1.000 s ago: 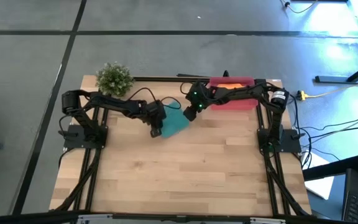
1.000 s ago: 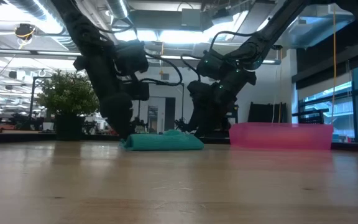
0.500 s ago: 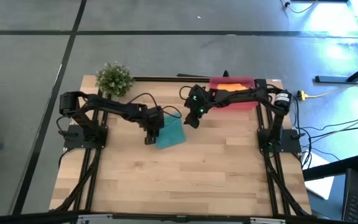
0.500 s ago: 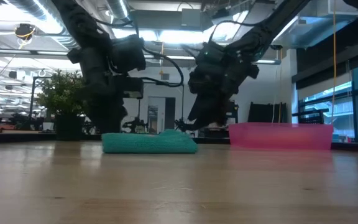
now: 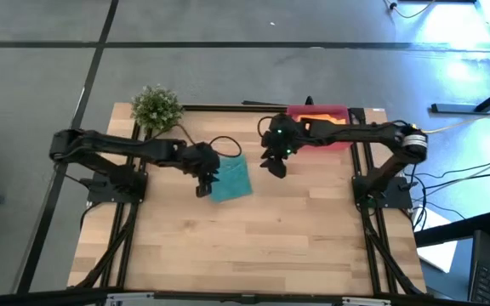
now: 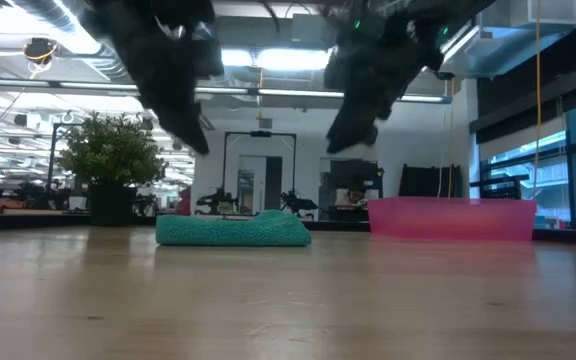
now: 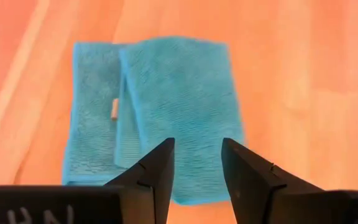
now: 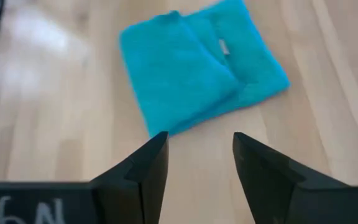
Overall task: Roll microfiber towels into tight, uniform cylinder then place into a basket
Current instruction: Fold the blue microfiber towel
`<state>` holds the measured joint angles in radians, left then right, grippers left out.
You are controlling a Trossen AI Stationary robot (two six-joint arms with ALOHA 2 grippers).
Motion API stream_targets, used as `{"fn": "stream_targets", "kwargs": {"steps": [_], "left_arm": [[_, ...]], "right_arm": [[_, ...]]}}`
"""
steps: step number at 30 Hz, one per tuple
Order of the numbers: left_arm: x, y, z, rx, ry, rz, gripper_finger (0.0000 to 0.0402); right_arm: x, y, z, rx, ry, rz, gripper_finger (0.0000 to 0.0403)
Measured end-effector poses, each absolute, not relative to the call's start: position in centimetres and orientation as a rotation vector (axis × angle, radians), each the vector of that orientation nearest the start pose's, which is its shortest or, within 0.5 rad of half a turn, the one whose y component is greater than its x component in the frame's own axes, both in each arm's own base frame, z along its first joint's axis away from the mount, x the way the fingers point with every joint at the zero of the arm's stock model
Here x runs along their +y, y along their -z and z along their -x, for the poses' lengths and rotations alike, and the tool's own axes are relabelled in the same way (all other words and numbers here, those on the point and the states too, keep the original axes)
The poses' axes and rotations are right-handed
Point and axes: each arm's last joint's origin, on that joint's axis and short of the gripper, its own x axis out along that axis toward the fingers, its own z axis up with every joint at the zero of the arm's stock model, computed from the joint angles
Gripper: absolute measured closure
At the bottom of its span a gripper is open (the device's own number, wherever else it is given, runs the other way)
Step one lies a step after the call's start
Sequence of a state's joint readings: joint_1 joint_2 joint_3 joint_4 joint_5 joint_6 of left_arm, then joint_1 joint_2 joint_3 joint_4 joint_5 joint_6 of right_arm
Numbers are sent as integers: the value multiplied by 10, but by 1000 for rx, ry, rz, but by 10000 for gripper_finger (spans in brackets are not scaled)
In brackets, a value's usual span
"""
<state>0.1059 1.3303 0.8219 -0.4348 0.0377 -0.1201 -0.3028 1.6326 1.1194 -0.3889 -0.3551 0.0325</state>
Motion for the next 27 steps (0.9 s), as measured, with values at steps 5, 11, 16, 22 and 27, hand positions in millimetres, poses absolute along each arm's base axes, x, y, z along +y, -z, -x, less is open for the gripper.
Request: {"fn": "stream_targets", "kwargs": {"steps": [5,11,16,22,27], "left_arm": [[-1,-229,-247,895,-128,216,276],[-29,-225,-248,919,-105,298,276],[-36,-225,-248,916,-77,274,276],[-34,-225,-248,912,-135,345,276],[-33,-225,-248,898,-194,375,273]], "right_arm": [[-71,-251,-319,776,-127,-182,222],[-54,-259,-319,744,-194,-109,222],[-53,-255,-321,756,-208,-85,222],[-52,-255,-322,743,-243,-2,222],[-53,-255,-322,736,-258,39,222]]}}
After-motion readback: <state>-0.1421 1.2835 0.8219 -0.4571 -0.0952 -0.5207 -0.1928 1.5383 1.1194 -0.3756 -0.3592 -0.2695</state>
